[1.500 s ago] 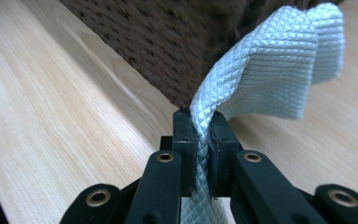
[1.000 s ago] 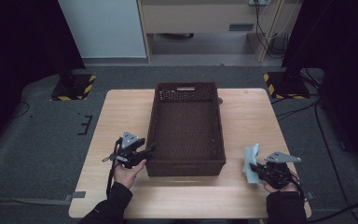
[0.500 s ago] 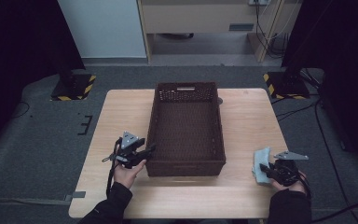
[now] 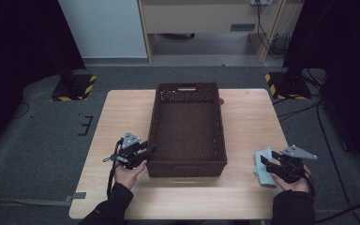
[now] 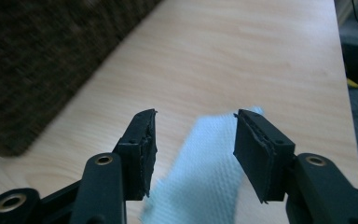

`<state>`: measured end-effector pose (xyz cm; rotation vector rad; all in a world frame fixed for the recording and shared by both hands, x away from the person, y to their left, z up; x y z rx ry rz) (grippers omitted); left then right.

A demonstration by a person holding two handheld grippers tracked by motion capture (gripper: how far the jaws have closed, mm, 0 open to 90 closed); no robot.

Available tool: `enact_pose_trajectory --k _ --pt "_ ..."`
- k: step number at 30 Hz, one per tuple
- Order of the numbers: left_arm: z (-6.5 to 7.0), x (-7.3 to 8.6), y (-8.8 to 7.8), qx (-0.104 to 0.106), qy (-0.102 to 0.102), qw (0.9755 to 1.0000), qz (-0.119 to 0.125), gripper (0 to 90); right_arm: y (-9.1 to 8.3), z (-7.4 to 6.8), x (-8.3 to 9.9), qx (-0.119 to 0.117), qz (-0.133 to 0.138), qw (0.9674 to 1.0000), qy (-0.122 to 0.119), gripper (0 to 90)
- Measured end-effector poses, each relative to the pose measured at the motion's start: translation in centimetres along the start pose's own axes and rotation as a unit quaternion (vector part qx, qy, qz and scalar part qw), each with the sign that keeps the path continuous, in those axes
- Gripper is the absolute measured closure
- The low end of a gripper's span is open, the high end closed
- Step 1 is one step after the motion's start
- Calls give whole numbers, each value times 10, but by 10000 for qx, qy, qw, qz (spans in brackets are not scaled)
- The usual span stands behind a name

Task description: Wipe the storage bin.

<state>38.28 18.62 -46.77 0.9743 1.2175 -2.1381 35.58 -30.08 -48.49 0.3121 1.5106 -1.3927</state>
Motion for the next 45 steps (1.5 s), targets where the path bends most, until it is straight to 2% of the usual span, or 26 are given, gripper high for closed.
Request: enact_pose_trajectory --k 5,6,7,14,18,19,24,27,29,31,34,35,37,42,45 --pt "2 -1 -1 -68 134 9999 -64 646 -6 -10 -22 -159 383 9990 -148 495" --pt "2 0 -2 -76 151 9998 -71 649 -7 -15 -31 -217 519 9982 -204 501" --pt "1 0 -2 -75 161 9998 -80 649 -7 -15 -31 -217 519 9982 -204 501" --pt "-4 0 -9 -51 239 9996 -154 661 10 -36 -59 -611 634 9954 -367 510" --pt "-9 1 -14 -10 213 9996 -166 670 20 -44 -73 -729 683 9943 -365 520" --pt "-10 1 -15 -9 209 9996 -170 676 24 -48 -82 -775 727 9935 -420 542" --pt "-14 1 -17 54 206 9996 -193 680 34 -55 -99 -868 856 9914 -478 555" --pt "-15 1 -17 95 175 9996 -188 678 46 -61 -109 -940 885 9905 -483 564" --pt "-15 1 -17 109 156 9997 -177 671 58 -67 -114 -980 824 9905 -508 572" --pt "-16 1 -17 112 107 9998 -152 662 62 -69 -114 -970 783 9906 -564 575" --pt "-18 1 -17 37 -1 9999 -108 584 71 -74 -114 -1035 743 9902 -573 607" --pt "-18 1 -18 7 5 10000 -98 566 72 -76 -114 -1122 708 9894 -582 630" --pt "-16 2 -19 -78 87 9999 -68 543 73 -77 -113 -1138 756 9888 -596 664" --pt "-12 6 -25 -63 187 9998 -84 510 70 -80 -113 -1170 741 9886 -598 679" --pt "-13 6 -30 86 116 9999 -18 480 67 -82 -111 -1172 711 9887 -609 686"
Point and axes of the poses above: each handheld gripper's, and its own axes: y roughly forward along the jaws, x roughly out of its underside, z roughly to its right, the point moved 2 cm from there along y, roughly forward along the jaws, and after that the axes turned 15 degrees about -y, right-handed, at the moved point
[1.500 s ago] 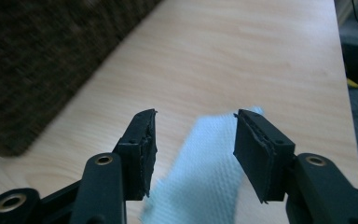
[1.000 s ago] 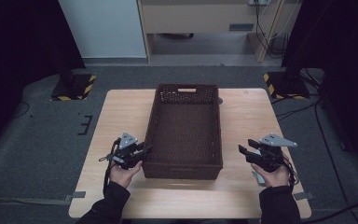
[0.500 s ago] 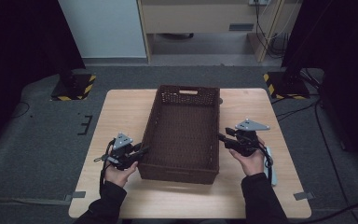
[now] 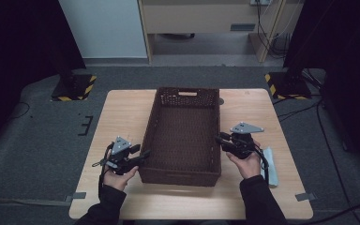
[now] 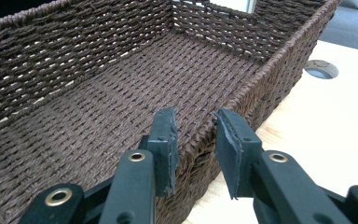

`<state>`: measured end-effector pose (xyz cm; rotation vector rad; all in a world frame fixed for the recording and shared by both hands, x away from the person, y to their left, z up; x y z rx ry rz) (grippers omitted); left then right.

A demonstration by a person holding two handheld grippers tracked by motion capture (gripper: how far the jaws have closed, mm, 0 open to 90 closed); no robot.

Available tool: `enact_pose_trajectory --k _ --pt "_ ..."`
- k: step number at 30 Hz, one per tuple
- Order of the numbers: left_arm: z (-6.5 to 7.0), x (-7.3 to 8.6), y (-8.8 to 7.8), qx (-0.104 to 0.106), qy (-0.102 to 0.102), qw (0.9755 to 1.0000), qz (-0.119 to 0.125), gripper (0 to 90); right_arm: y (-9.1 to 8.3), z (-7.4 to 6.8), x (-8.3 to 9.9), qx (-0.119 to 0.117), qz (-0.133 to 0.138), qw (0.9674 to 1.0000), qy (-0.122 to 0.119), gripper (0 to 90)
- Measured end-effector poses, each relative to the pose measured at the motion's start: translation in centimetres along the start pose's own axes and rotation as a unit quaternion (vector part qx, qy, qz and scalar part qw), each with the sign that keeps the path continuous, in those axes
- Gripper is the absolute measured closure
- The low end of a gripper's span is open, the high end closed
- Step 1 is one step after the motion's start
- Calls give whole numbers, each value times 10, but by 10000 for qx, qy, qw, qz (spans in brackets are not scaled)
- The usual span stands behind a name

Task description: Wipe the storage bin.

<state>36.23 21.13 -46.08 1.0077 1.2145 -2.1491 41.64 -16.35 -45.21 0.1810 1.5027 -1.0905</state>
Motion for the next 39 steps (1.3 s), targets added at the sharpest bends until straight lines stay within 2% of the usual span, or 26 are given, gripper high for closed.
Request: enact_pose_trajectory --k 3,5,7,10,12,13,15,17,18,20,22,25,29,32,36,38,39 --pt "-1 0 -6 24 -34 10000 61 477 -4 -4 0 15 -35 10000 -4 706" --pt "-2 1 -8 32 -21 10000 24 532 -8 -9 -1 40 -91 9999 -48 704" --pt "-3 3 -8 -27 -10 10000 -5 541 -9 -11 -1 29 -107 9999 -50 704" --pt "-4 1 -9 -101 -56 9999 4 620 -13 -15 0 -49 -92 9999 18 699" --pt "-5 0 -9 -162 -56 9999 21 667 -13 -15 -3 -138 -160 9998 -16 681" --pt "-6 -1 -9 -180 -79 9998 34 677 -13 -15 -5 -123 -123 9998 -27 633" --pt "-9 -2 -8 -217 -136 9997 59 681 -10 -12 -8 91 49 9999 -43 603" --pt "-14 -5 -6 -292 -170 9994 104 682 -6 -9 -10 163 67 9998 -9 571" --pt "-16 -6 -5 -339 -180 9992 115 681 4 -5 -9 351 127 9993 -24 533" --pt "-21 -8 -4 -383 -247 9988 168 678 6 -3 -8 376 118 9992 -37 519" --pt "-26 -10 -4 -337 -278 9988 209 645 14 -1 -3 368 92 9993 39 497" --pt "-28 -9 -8 -254 -314 9989 238 584 16 -1 -1 298 151 9994 126 514" --pt "-25 -6 -16 -124 -288 9992 234 611 14 -4 -2 289 85 9995 47 552" --pt "-25 -4 -14 -186 -314 9992 136 661 11 -6 -3 263 61 9996 91 598" --pt "-28 -7 -12 -265 -322 9990 127 696 2 -12 -5 169 -8 9999 -30 652" --pt "-31 -8 -12 -327 -351 9987 142 702 -1 -13 -8 64 -82 9999 -61 622" --pt "-33 -9 -12 -347 -365 9986 147 704 -1 -12 -10 130 -82 9998 -110 589"
Point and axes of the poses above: each handheld gripper's, and its own axes: y roughly forward along the jaws, x roughly out of its underside, z roughly to its right, the point moved 2 cm from there along y, roughly forward along the jaws, and after that the axes turned 15 degrees about -y, right-handed, at the moved point
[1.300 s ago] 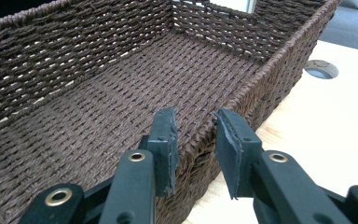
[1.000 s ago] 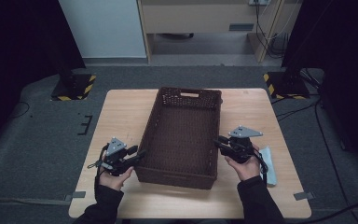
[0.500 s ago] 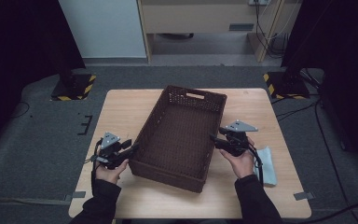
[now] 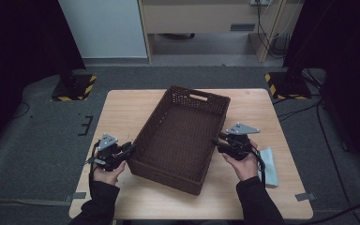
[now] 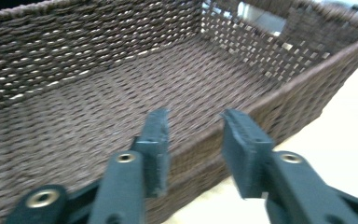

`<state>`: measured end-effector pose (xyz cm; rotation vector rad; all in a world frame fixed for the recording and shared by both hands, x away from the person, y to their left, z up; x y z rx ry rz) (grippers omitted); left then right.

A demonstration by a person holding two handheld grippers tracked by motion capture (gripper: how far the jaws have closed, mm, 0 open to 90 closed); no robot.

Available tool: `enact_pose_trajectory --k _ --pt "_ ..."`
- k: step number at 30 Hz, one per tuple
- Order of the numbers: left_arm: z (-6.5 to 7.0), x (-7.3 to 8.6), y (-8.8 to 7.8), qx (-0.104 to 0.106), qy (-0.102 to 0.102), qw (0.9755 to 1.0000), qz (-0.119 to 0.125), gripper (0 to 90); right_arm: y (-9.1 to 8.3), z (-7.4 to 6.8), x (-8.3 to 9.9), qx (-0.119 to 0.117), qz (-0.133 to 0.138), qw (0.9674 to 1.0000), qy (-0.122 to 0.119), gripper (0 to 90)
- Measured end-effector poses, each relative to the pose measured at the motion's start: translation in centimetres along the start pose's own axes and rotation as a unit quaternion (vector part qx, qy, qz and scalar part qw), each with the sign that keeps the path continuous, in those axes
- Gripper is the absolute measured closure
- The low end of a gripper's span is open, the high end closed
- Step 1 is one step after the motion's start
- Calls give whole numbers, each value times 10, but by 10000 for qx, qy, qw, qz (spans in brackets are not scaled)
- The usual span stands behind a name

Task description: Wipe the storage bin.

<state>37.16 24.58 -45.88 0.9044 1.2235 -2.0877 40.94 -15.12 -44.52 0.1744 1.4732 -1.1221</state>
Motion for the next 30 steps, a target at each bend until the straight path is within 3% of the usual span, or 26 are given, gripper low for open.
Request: enact_pose_trajectory --k 5,8,11,15,18,21,26,30 --pt "-10 -6 4 -116 -104 9999 44 707 5 14 0 466 191 9987 69 477" --pt "-13 -8 6 -146 -78 9998 75 703 12 21 3 574 190 9980 159 453" --pt "-13 -7 5 -137 -27 9999 71 685 19 22 6 575 240 9980 144 452" --pt "-11 -7 -2 -18 -13 9999 128 658 18 21 7 467 221 9982 304 454" --pt "-13 -7 -2 -139 -33 9998 110 686 17 20 7 476 244 9981 316 471" --pt "-16 -9 1 -117 -96 9998 99 684 15 16 7 476 204 9983 282 499" --pt "-18 -16 7 -249 15 9996 94 697 11 11 6 426 167 9988 160 473" --pt "-21 -20 12 -303 -14 9994 144 684 12 17 5 723 249 9970 119 434"
Point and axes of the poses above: each handheld gripper's, and its own axes: y roughly forward along the jaws, x roughly out of its underside, z roughly to its right, the point moved 2 cm from there along y, roughly forward along the jaws, and after that the axes turned 15 degrees about -y, right-handed, at the moved point
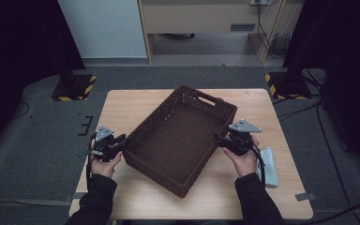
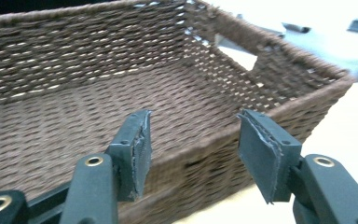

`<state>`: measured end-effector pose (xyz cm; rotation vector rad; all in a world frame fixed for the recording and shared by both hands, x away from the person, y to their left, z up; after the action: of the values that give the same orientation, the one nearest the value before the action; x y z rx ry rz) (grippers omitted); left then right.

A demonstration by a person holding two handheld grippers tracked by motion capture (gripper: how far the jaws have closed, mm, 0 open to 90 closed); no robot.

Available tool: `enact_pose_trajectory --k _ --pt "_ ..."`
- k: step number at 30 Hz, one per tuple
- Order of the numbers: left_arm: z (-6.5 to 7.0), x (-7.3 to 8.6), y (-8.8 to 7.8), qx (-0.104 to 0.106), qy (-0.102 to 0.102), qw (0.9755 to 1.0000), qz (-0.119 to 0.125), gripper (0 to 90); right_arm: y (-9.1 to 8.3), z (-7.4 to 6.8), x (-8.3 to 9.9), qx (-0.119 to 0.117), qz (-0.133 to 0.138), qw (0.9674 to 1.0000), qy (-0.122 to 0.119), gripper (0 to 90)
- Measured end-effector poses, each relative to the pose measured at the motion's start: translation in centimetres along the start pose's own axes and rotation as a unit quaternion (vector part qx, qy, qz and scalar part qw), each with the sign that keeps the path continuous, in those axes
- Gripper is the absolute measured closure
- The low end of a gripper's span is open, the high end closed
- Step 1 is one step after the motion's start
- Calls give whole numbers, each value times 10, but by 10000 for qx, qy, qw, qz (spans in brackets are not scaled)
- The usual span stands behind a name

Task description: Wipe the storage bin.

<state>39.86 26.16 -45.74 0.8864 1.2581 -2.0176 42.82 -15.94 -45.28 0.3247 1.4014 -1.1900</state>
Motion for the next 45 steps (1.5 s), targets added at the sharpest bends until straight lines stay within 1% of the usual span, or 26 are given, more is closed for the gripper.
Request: enact_pose_trajectory --k 1,2,5,6,8,10,13,17,18,19,21,23,24,26,28,30,31,32,33,35,38,41,42,43,44,45 --pt "-1 0 -1 9 -25 10000 4 675 1 1 1 42 -12 10000 2 431" --pt "-1 0 -1 9 -25 10000 4 651 4 3 4 53 4 10000 71 425" --pt "-1 3 -6 89 -51 9999 38 642 4 4 5 15 9 9999 121 432" --pt "-1 3 -8 79 -39 9999 50 642 4 4 5 18 -2 9999 131 438" --pt "-2 4 -8 -19 -51 10000 46 657 3 3 5 22 -23 9999 139 439" --pt "-4 4 -7 16 -94 9999 42 657 2 4 5 -50 -39 9997 219 440" --pt "-4 2 -5 -23 -80 10000 53 662 0 2 5 -89 -75 9996 255 447" --pt "-4 0 3 -161 -12 9999 32 667 -4 -3 4 -74 -115 9998 173 448" --pt "-5 1 4 -186 -3 9998 19 668 -5 -4 3 -71 -129 9999 76 444" --pt "-5 1 6 -190 -9 9998 26 669 -5 -4 2 -56 -146 9999 36 438" --pt "-5 1 5 -179 3 9998 40 657 -5 -2 1 81 -80 9999 -40 426" --pt "-5 1 3 -169 -3 9998 49 639 -2 1 3 209 -104 9997 -76 396" --pt "-5 2 2 -150 3 9999 32 628 -1 4 6 147 -40 9999 56 396" --pt "-4 4 -1 -123 55 9999 35 625 -1 5 6 129 -41 9999 69 397" --pt "-2 5 -3 -106 128 9999 32 622 -1 4 6 148 -63 9999 14 406" --pt "-1 5 -5 -28 137 9999 77 607 -2 3 5 147 -80 9999 10 412" --pt "-1 4 -6 -26 136 9999 93 602 -3 3 5 125 -85 9999 53 413" --pt "-1 4 -7 -43 134 9998 106 601 -4 3 5 50 -107 9999 74 417" --pt "-2 4 -7 -104 126 9998 113 606 -5 3 5 -7 -123 9999 112 425" --pt "-4 3 -7 -132 40 9998 134 614 -7 1 6 -24 -95 9998 158 445" --pt "-6 2 -6 -89 -46 9999 112 625 -10 -1 5 -31 -86 9998 150 446" --pt "-8 -3 -2 -130 -31 9999 86 629 -10 -1 4 -165 -134 9997 149 423" --pt "-8 -4 -1 -157 -20 9998 92 635 -10 0 2 -139 -134 9997 127 427" --pt "-9 -6 1 -184 -3 9997 128 639 -11 2 1 -32 -102 9999 41 425" --pt "-10 -8 3 -226 -16 9997 113 641 -11 4 1 109 -63 9999 -3 420" --pt "-11 -10 5 -272 -18 9995 133 643 -11 6 1 179 -44 9998 -13 415"
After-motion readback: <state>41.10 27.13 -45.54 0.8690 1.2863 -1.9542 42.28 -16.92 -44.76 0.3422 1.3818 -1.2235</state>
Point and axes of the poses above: each handheld gripper's, and its own axes: y roughly forward along the jaws, x roughly out of its underside, z roughly to its right, the point moved 2 cm from there along y, roughly forward along the jaws, and after that the axes turned 15 degrees about -y, right-handed, at the moved point
